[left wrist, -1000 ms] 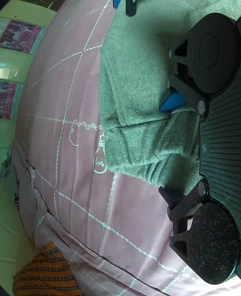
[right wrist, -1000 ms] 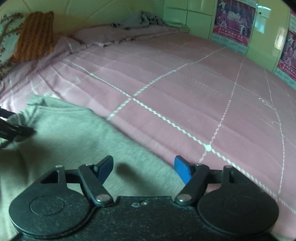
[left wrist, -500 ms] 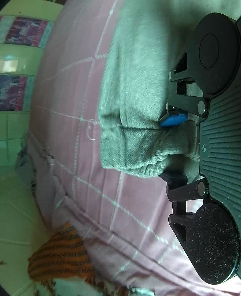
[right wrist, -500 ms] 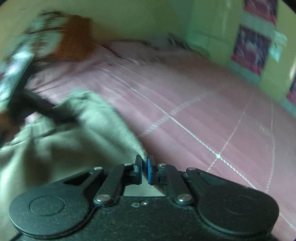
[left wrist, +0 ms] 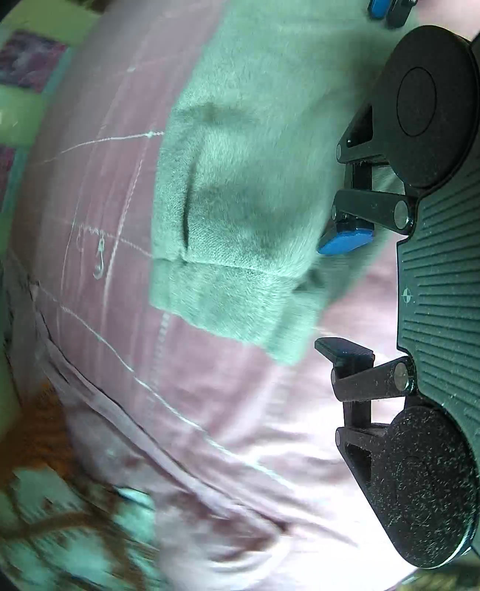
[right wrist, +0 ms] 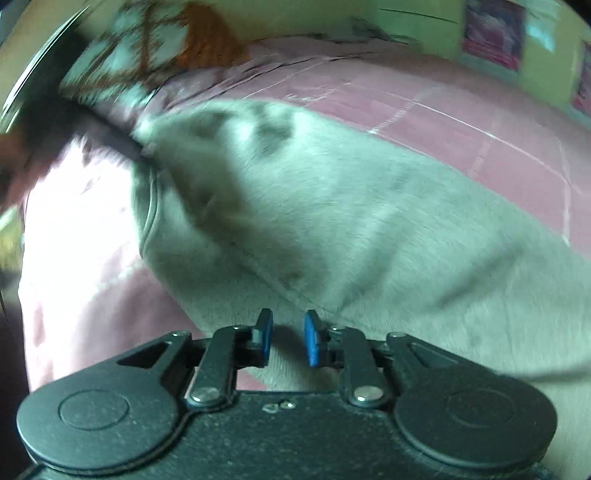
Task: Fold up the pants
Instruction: 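Lift the waistband with both tools and fold it over toward the leg hems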
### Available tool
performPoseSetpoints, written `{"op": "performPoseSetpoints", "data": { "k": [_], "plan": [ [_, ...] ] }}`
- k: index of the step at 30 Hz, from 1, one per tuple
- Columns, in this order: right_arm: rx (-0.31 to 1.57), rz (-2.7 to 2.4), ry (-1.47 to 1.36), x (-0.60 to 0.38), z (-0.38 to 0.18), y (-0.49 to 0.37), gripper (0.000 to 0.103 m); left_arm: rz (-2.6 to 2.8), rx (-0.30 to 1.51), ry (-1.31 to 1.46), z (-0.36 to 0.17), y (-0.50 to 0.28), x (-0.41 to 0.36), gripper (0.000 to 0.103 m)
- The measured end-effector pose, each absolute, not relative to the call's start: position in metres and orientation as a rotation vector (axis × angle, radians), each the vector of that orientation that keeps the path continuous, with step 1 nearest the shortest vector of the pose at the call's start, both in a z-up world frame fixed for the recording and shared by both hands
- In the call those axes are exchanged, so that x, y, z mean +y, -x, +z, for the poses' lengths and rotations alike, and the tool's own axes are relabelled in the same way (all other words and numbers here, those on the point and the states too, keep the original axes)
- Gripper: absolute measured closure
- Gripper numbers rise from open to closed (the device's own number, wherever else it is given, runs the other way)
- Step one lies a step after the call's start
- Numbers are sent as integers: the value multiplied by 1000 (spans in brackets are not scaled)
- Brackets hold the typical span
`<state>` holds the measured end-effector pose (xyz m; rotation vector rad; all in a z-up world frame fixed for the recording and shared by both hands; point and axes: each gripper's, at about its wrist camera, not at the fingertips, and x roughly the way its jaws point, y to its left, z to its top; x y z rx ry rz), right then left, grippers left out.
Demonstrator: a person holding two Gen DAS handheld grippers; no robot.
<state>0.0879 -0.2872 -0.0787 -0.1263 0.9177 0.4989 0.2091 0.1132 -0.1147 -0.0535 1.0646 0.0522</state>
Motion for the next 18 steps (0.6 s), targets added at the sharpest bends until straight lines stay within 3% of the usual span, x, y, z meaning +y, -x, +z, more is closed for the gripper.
{"op": "performPoseSetpoints", "data": {
  "k": [4,10,13,16,18],
  "plan": [
    [939,415,-36,-324,-70,-84,72,24,1030,266,-102,-186,125,37],
    [998,285,-222,-358,-80,-92,71,-38,1064,523,-124,-190,103,36],
    [1011,252,-301,-367,-83,-88,70,-32,1094,635,-145,-197,98,50],
    [1027,234,-358,-374,-84,-87,69,-10,1097,717,-159,-198,94,51],
    [1041,231,-393,-374,-90,-90,68,-13,1068,742,-161,-201,93,70]
  ]
}}
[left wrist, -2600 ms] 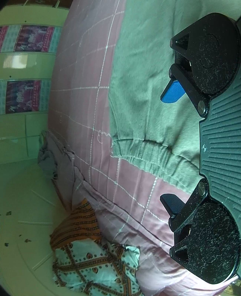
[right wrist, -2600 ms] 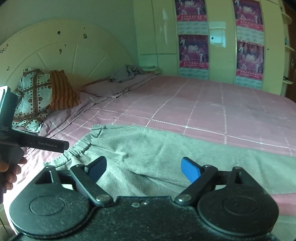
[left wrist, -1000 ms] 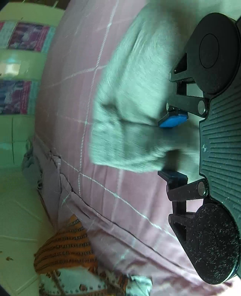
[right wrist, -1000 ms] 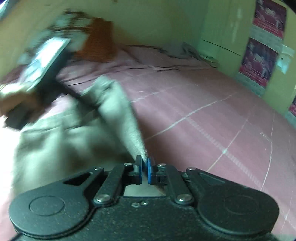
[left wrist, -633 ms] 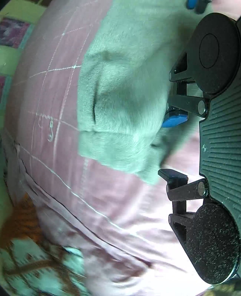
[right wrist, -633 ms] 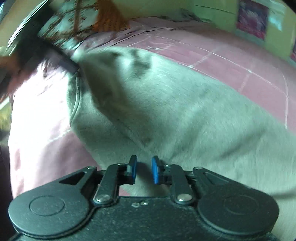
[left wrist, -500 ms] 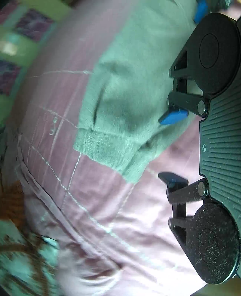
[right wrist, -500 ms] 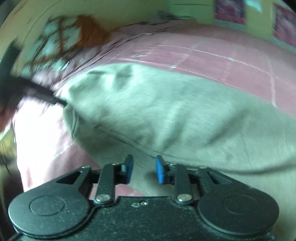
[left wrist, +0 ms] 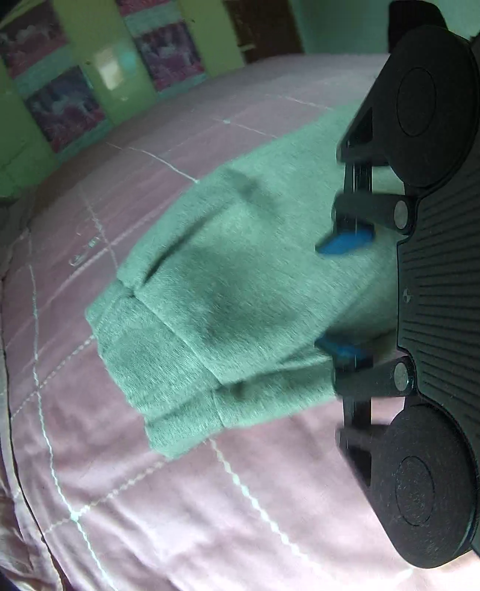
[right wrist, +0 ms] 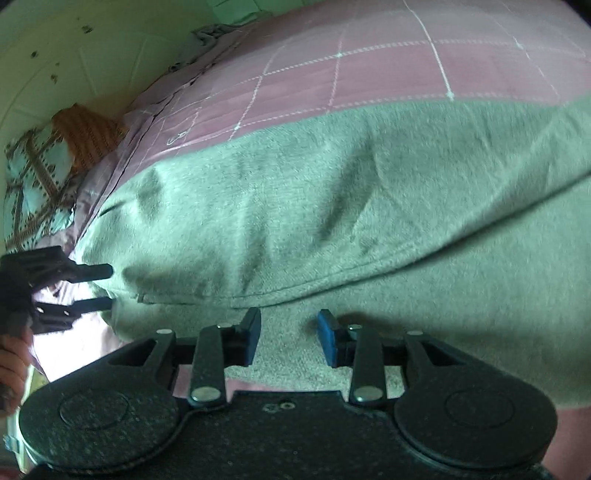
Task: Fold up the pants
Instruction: 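Lift the waistband with both tools and fold it over toward the leg hems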
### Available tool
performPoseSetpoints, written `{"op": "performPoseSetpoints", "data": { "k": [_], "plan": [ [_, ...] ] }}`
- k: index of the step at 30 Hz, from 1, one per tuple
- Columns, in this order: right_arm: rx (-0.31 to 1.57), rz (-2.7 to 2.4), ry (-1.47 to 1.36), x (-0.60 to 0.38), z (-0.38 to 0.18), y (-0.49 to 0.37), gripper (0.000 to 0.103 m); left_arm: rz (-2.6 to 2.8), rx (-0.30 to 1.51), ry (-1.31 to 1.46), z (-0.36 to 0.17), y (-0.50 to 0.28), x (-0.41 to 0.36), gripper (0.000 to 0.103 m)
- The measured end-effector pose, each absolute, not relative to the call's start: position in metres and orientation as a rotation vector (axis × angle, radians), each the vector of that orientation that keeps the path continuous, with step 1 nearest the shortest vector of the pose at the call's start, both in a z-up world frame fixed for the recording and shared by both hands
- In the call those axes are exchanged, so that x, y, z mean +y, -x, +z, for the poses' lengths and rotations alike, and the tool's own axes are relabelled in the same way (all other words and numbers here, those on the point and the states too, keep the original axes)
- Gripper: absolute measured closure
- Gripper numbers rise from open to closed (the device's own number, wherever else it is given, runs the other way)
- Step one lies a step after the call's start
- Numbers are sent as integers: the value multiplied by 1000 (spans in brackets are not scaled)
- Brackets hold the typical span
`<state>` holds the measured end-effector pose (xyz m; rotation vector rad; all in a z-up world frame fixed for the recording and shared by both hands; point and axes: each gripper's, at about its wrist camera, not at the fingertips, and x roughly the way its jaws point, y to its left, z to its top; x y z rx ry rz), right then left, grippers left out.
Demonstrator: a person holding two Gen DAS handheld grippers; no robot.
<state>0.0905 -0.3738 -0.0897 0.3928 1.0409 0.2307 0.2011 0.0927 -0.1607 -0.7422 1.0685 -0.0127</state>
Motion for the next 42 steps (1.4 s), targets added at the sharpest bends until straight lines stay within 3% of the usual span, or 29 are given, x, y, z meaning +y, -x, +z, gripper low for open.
{"op": "performPoseSetpoints", "data": {
  "k": [2,10,11,12,13,15,21,27,32,38,42],
  "plan": [
    [1048,217,-424,-374,-94,-93,68,-3,1043,771,-160,-202,93,78],
    [1040,116,-621,-394,-102,-106,69,33,1072,782,-179,-222,92,78],
    [1035,96,-651,-397,-104,-108,73,43,1061,772,-176,-222,92,81],
    [1031,69,-649,-397,-105,-111,91,55,1043,763,-171,-220,92,86],
    [1022,48,-624,-396,-103,-111,96,49,1024,756,-164,-219,93,93],
    [976,67,-596,-392,-93,-106,97,7,988,737,-146,-216,98,93],
    [857,226,-455,-371,-40,-69,98,-56,942,605,-111,-198,119,94],
    [955,228,-255,-340,-77,-58,98,10,1027,613,-168,-184,130,93],
    [992,215,-268,-337,-84,-66,83,31,1013,605,-146,-168,125,90],
    [953,201,-273,-366,-60,-43,82,-73,976,437,-106,-142,86,89],
    [950,103,-296,-402,-55,-41,80,-120,1030,380,-117,-150,34,89]
  ]
}}
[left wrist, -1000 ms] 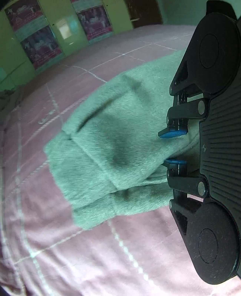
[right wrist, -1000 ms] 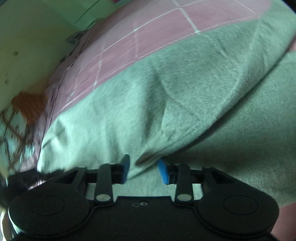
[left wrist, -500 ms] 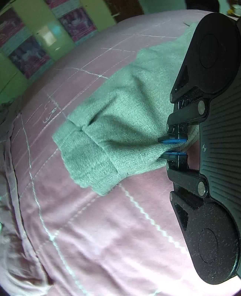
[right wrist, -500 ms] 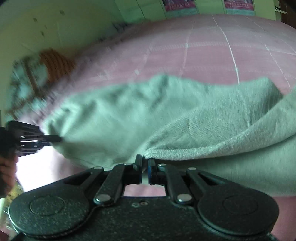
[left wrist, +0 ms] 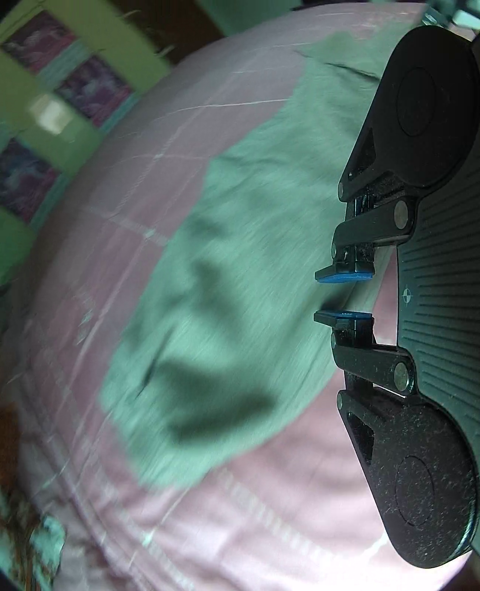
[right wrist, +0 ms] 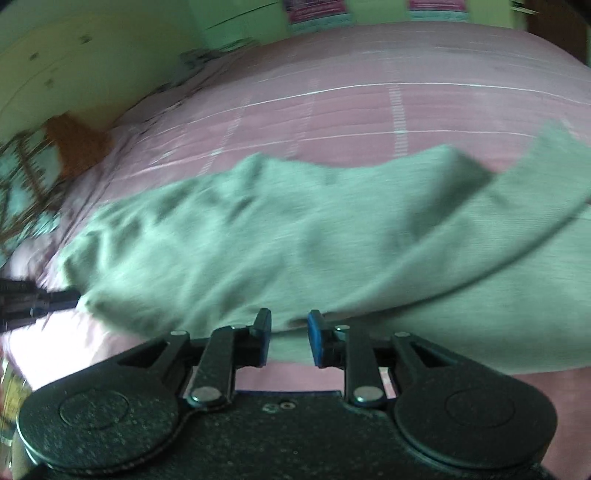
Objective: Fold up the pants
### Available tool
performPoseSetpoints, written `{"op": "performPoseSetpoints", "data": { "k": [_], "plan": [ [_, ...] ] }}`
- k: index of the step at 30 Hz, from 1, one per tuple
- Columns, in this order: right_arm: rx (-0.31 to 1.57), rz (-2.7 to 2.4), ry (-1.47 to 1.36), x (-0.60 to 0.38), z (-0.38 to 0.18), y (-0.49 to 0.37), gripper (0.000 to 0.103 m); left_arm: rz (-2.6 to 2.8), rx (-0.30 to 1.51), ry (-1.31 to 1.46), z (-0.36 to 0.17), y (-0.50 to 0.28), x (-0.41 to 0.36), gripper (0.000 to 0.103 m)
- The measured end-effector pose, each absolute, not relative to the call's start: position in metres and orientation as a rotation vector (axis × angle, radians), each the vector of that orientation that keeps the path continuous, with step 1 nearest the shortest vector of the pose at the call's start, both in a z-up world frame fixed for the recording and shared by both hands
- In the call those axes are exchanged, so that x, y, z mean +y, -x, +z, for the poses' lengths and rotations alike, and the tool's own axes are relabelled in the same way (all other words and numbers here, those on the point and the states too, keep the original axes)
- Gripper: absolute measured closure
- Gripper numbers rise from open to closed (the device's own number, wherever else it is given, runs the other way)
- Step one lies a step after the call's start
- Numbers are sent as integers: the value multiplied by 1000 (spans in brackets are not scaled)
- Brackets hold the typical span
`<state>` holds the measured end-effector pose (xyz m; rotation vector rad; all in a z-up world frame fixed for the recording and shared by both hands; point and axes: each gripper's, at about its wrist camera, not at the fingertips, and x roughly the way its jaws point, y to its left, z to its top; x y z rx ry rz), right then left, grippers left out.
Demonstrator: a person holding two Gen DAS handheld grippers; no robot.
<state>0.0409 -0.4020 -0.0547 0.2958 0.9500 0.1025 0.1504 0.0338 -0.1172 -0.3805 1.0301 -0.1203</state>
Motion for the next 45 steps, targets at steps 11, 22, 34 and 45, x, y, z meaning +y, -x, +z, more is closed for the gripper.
{"op": "performPoseSetpoints", "data": {
  "k": [11,22,34,45],
  "plan": [
    [961,-181,-352,-466,-46,-75,49,-89,972,184,-127,-130,-16,74],
    [1110,-313,-232,-467,-68,-92,99,-124,951,240,-135,-132,-8,74],
    [1077,-278,-321,-489,-74,-26,86,-119,940,196,-128,-128,-13,74],
    [1079,-411,-92,-512,-75,-94,51,-50,934,159,-126,-131,-36,70]
  ]
}}
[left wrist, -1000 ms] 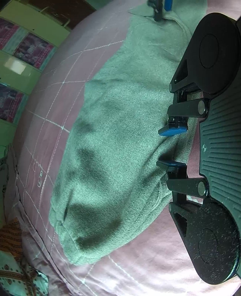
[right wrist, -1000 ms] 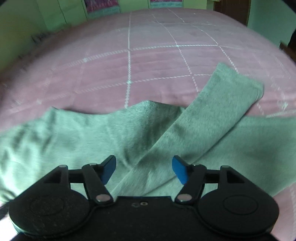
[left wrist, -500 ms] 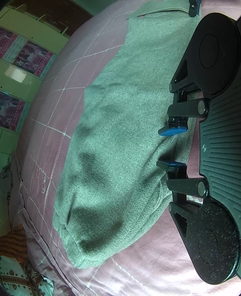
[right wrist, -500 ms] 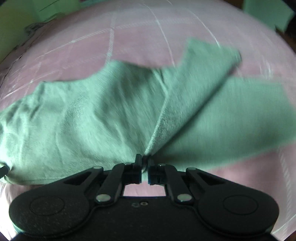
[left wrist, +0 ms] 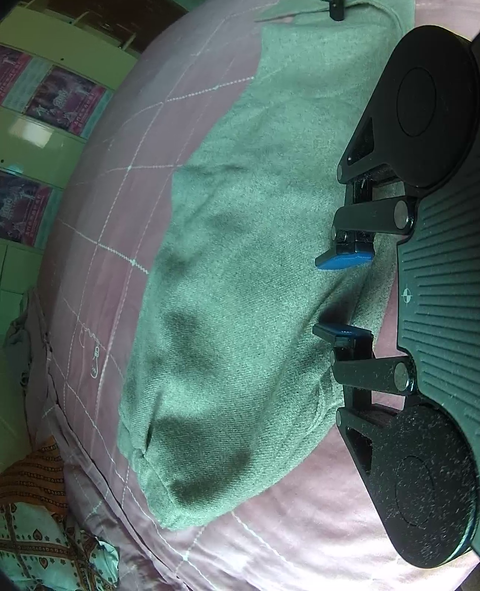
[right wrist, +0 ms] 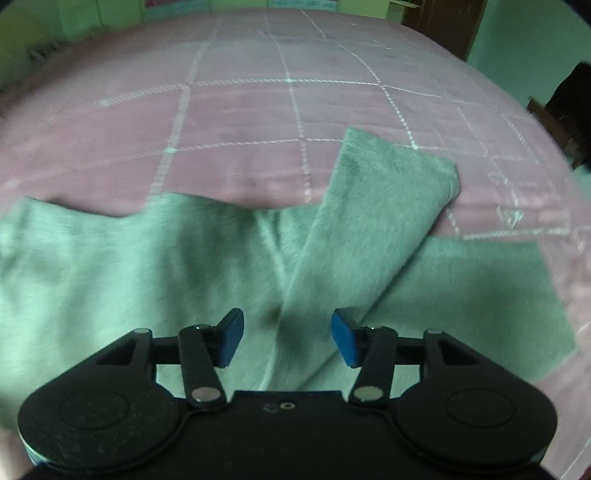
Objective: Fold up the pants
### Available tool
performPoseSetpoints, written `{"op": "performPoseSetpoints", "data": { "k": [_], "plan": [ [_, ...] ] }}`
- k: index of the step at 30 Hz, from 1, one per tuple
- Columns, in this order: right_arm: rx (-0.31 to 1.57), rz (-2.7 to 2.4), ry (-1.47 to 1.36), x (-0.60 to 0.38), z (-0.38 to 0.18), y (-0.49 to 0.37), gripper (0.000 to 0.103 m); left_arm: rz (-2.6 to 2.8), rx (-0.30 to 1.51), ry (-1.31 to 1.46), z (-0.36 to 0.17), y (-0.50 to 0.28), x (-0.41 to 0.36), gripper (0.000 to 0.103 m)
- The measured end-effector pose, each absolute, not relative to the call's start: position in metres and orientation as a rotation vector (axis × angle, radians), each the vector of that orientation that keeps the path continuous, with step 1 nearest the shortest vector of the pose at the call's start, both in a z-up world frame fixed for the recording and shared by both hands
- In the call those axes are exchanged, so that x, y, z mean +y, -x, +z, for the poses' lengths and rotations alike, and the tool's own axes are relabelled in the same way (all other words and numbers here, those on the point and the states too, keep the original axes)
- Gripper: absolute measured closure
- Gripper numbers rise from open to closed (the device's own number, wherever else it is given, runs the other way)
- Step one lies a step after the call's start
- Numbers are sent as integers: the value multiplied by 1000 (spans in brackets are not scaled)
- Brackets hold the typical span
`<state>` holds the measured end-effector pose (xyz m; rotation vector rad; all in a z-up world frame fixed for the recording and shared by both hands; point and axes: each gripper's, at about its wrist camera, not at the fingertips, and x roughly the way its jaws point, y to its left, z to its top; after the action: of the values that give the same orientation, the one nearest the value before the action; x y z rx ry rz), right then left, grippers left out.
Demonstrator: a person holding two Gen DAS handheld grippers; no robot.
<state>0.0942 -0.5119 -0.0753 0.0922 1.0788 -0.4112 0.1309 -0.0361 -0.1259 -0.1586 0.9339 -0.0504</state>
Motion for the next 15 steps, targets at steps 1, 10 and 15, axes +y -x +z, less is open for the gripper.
{"op": "performPoseSetpoints", "data": {
  "k": [1,10,15],
  "plan": [
    [1095,-430,-82,-514,-82,-100,54,-53,934,147,-126,-131,-38,70],
    [938,-441,-327,-569,-56,-56,99,-81,932,74,-127,-130,-46,64],
    [971,-461,-486,-591,-83,6,99,-86,928,45,-128,-129,-52,58]
  ]
}}
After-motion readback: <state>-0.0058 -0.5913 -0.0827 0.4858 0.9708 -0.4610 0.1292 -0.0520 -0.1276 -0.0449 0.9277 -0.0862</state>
